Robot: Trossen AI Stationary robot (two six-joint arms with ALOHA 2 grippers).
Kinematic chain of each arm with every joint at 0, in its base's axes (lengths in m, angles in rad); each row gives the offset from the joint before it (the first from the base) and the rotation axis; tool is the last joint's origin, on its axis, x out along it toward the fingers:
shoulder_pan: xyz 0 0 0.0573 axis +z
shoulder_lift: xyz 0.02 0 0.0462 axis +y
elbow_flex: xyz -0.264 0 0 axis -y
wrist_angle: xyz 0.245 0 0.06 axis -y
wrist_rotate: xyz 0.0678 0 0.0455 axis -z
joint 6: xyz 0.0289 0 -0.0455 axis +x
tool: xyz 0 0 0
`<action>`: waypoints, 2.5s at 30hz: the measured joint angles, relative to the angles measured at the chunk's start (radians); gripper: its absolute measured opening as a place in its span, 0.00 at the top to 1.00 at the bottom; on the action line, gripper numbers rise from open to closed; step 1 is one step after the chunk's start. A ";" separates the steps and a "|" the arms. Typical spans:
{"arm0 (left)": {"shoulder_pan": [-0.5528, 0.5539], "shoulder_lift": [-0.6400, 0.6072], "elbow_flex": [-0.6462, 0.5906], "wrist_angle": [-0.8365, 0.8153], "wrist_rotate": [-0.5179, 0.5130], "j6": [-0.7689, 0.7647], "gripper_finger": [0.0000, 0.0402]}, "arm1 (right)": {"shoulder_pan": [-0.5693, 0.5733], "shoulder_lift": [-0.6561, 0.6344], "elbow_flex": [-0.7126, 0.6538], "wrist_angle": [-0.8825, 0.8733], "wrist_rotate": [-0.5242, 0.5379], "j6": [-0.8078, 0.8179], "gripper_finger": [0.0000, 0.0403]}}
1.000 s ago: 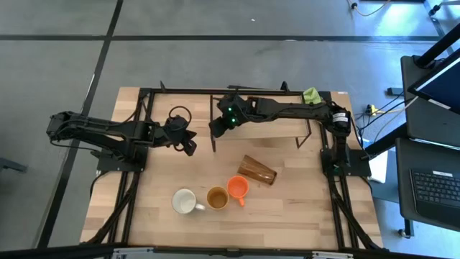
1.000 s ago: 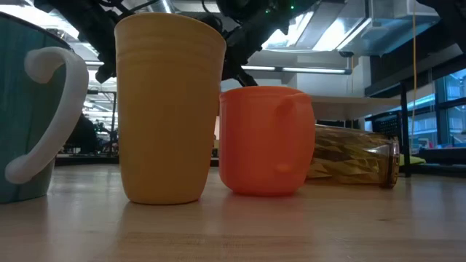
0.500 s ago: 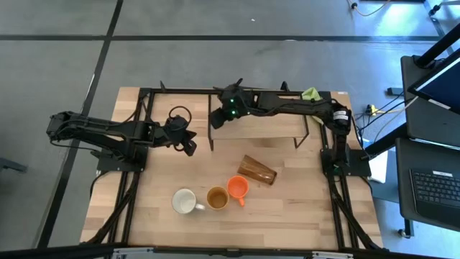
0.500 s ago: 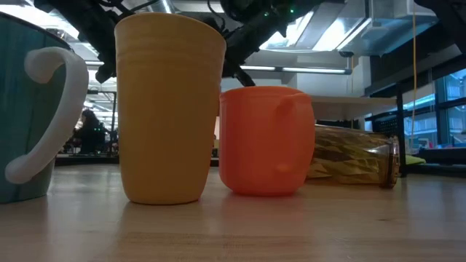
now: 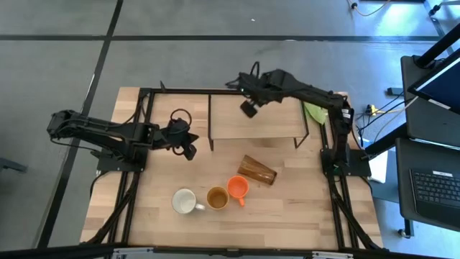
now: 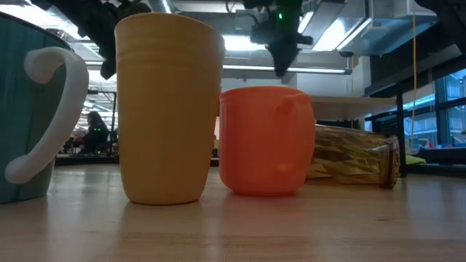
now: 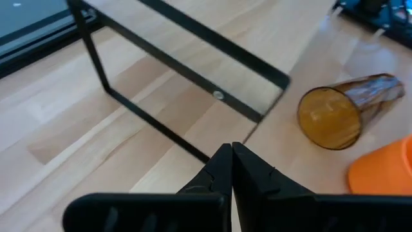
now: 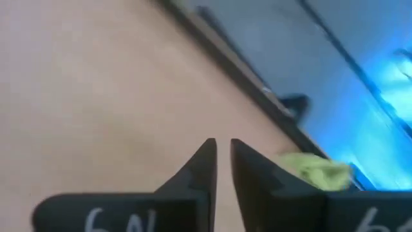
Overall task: Stack small to large cups/mugs on shelf
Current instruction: Adjust the shelf, then put the brown cup on the shelf
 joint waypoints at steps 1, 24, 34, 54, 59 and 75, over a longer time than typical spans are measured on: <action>-0.005 0.000 0.000 0.008 -0.002 0.000 0.99 | -0.020 0.001 -0.006 -0.008 0.023 0.028 0.89; -0.126 0.000 0.000 0.064 -0.032 -0.051 0.99 | -0.430 0.000 -0.323 0.102 -0.159 0.144 0.97; -0.128 0.000 0.000 0.062 -0.040 -0.056 0.99 | -0.401 0.001 -0.407 0.158 -0.198 0.148 0.97; -0.128 0.000 0.000 0.054 -0.040 -0.026 0.98 | -0.298 -0.066 -0.378 0.075 0.034 0.300 0.96; -0.127 0.000 0.000 0.054 -0.028 0.003 0.98 | -0.291 -0.157 -0.269 0.198 0.162 0.214 0.93; -0.127 0.000 0.000 0.055 -0.008 0.029 0.95 | 0.024 -0.486 -0.186 0.313 -0.057 0.098 0.89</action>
